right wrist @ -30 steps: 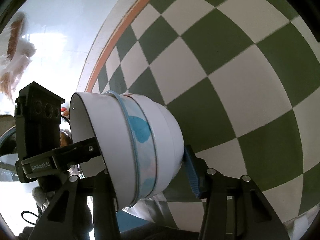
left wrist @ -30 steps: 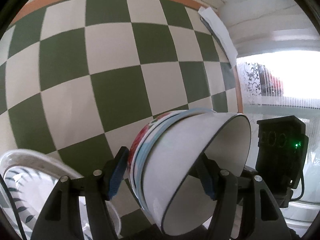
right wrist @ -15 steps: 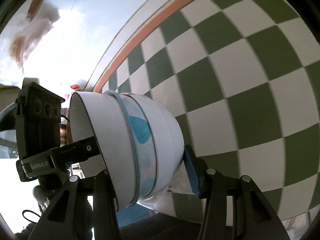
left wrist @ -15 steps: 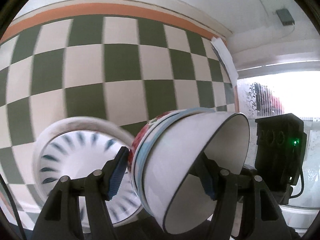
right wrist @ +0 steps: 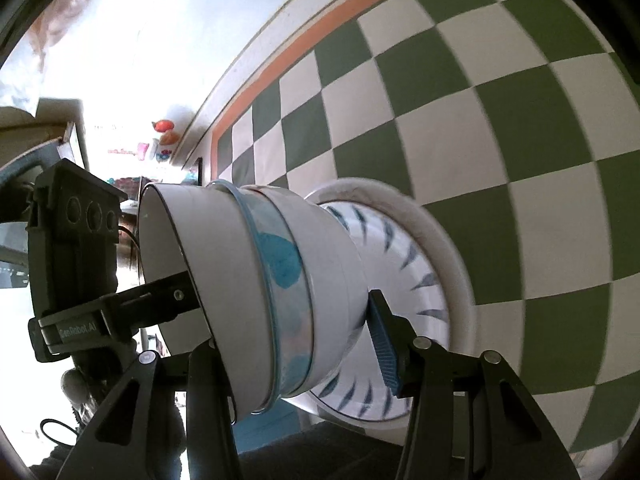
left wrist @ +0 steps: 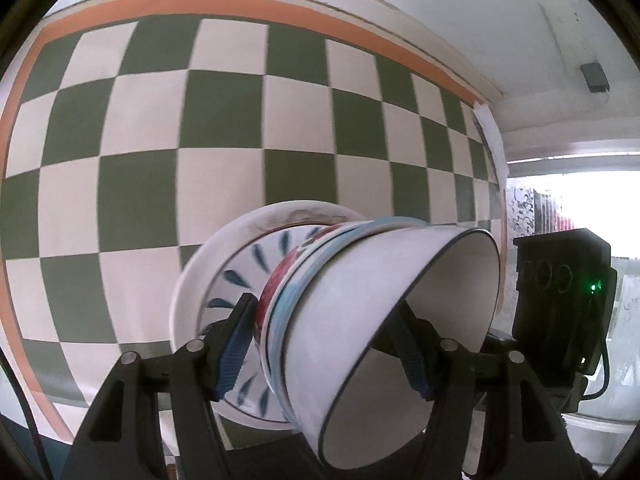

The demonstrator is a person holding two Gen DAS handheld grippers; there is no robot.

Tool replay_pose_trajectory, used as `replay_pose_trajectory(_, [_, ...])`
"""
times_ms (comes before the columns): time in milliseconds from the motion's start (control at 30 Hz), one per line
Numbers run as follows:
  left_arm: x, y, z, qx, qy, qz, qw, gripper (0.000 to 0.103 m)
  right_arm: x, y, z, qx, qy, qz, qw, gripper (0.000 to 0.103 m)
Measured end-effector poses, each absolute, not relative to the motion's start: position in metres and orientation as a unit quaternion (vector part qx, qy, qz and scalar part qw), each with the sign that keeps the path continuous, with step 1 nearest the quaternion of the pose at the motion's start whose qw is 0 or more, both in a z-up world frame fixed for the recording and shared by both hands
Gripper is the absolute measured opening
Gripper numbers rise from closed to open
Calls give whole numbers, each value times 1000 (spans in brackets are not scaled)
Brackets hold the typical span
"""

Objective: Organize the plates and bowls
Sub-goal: 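Lift the bowl stack with both tools and set it onto the plate stack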

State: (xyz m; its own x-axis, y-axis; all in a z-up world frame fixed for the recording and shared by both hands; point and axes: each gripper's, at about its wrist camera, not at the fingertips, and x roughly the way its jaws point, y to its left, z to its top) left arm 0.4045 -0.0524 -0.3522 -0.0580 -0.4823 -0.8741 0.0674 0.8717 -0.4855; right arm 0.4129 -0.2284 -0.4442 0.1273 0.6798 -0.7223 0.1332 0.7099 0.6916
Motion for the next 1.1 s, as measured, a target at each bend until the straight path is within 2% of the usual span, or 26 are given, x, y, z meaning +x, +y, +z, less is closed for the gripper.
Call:
replay_pose_trajectory(567, [402, -52, -385, -148, 719, -204, 648, 62, 407, -218, -469, 308, 649, 184, 671, 50])
replay_pose_trajectory(1100, [398, -60, -383, -118, 713, -203, 660, 62, 402, -224, -472, 314, 648, 186, 668, 50])
